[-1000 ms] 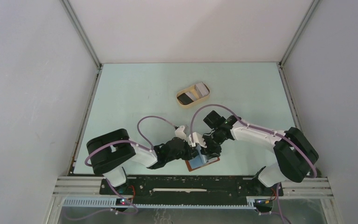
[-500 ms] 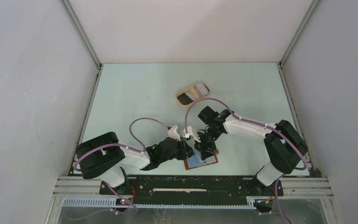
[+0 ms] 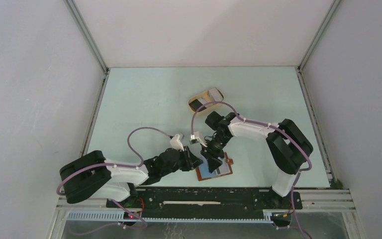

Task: Put the credit cards into the card holder
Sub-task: Open the card holder at the center of the board.

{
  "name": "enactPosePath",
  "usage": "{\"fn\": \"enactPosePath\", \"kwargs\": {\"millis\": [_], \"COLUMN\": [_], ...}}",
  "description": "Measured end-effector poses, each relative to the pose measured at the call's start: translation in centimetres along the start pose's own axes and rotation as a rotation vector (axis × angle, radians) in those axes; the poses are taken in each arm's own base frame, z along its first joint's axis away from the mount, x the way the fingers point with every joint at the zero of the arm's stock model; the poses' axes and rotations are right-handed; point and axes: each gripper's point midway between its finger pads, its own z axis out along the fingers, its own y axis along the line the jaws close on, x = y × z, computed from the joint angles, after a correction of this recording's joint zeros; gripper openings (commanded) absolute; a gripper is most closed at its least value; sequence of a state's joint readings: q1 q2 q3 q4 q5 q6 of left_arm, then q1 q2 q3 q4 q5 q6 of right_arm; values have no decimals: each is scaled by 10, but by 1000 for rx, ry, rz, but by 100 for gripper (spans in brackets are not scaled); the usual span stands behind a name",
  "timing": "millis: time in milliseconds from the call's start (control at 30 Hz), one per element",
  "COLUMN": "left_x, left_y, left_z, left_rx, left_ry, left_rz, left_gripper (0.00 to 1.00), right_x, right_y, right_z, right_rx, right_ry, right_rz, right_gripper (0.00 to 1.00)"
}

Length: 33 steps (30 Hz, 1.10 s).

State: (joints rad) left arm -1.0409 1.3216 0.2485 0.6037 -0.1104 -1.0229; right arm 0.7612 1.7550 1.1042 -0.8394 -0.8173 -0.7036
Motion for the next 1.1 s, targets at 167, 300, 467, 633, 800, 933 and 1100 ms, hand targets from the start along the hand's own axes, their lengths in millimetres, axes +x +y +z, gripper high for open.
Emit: {"fn": "enactPosePath", "kwargs": {"millis": [167, 300, 467, 633, 800, 933, 1100], "left_x": [-6, -12, -19, -25, -24, -22, -17], "left_y": [4, 5, 1, -9, -13, -19, -24], "left_z": [-15, -26, -37, -43, -44, -42, -36], "left_rx": [-8, -8, 8, 49, 69, 99, 127], "left_ry": [-31, -56, -84, -104, -94, -86, -61], "left_rz": [-1, -1, 3, 16, 24, 27, 33], "left_gripper": [29, 28, 26, 25, 24, 21, 16], "right_x": [-1, 0, -6, -21, -24, -20, -19], "right_y": [-7, -8, -5, 6, 8, 4, -3], "right_z": [9, 15, 12, 4, 4, 5, 0], "right_rx": [-28, -57, -97, -172, -201, -197, -179], "right_ry": [13, 17, -16, -74, -85, -77, -86], "right_rz": [96, 160, 201, 211, 225, 254, 279], "right_gripper": [56, 56, 56, 58, 56, 50, 39]}}
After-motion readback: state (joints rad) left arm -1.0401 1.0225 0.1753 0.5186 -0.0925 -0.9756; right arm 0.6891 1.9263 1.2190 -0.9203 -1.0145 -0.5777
